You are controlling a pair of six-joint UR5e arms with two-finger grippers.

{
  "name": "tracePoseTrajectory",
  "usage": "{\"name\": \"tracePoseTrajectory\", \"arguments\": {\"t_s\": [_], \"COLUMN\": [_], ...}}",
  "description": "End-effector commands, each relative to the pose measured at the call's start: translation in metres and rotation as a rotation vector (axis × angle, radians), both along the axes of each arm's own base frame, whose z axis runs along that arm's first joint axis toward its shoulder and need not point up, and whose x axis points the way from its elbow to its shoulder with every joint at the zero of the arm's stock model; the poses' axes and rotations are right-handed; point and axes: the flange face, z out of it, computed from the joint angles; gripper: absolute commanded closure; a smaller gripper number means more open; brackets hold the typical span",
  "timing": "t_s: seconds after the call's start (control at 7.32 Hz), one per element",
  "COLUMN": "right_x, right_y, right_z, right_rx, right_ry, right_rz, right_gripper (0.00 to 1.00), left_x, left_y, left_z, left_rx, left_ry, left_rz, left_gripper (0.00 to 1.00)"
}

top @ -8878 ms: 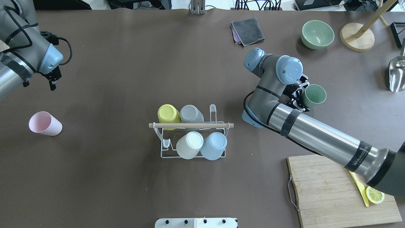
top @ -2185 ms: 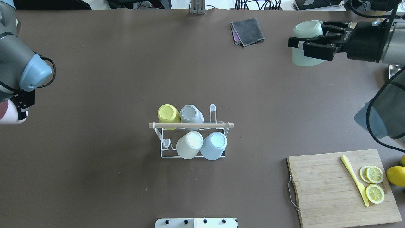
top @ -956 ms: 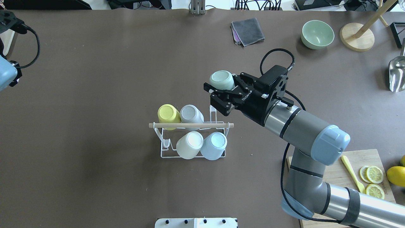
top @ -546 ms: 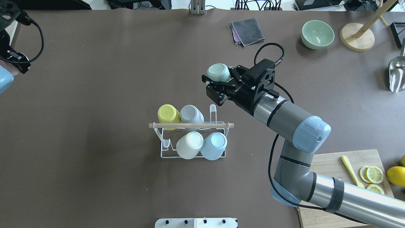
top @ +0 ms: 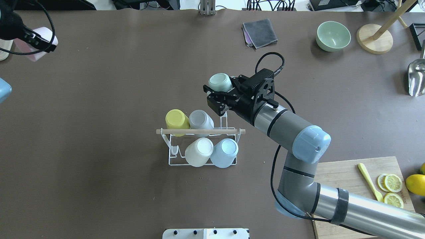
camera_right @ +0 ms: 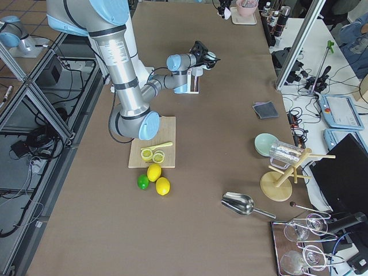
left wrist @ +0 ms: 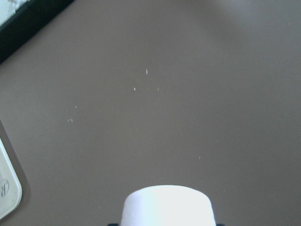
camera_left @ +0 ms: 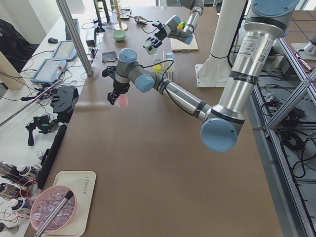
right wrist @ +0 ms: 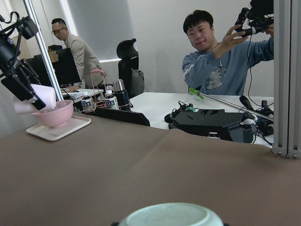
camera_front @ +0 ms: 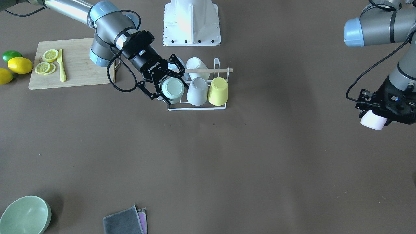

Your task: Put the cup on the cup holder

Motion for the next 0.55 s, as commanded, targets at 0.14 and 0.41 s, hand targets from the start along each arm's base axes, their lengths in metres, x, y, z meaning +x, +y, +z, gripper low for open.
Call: {"name": "tracePoseTrajectory", "arguments": {"t_s": [0.14, 0.41], "right_x": [-0.013, -0.015], "right_y": [0.018, 0.021], "right_z": [0.005, 0.007], "right_rx": [-0.003, -0.003], "right_ry": [0.006, 0.010], "right_rz": [-0.036, -0.042], "right_gripper": [1.00, 1.00], "left_x": [0.056, 0.067], "left_y": [0.036, 0.061], "left_z": [-0.068, -0.091], "left_rx": [0.229, 0.357], "left_ry": [0.300, 0.473], "left_rz": [-0.036, -0.083], "left_gripper": [1.00, 1.00]}}
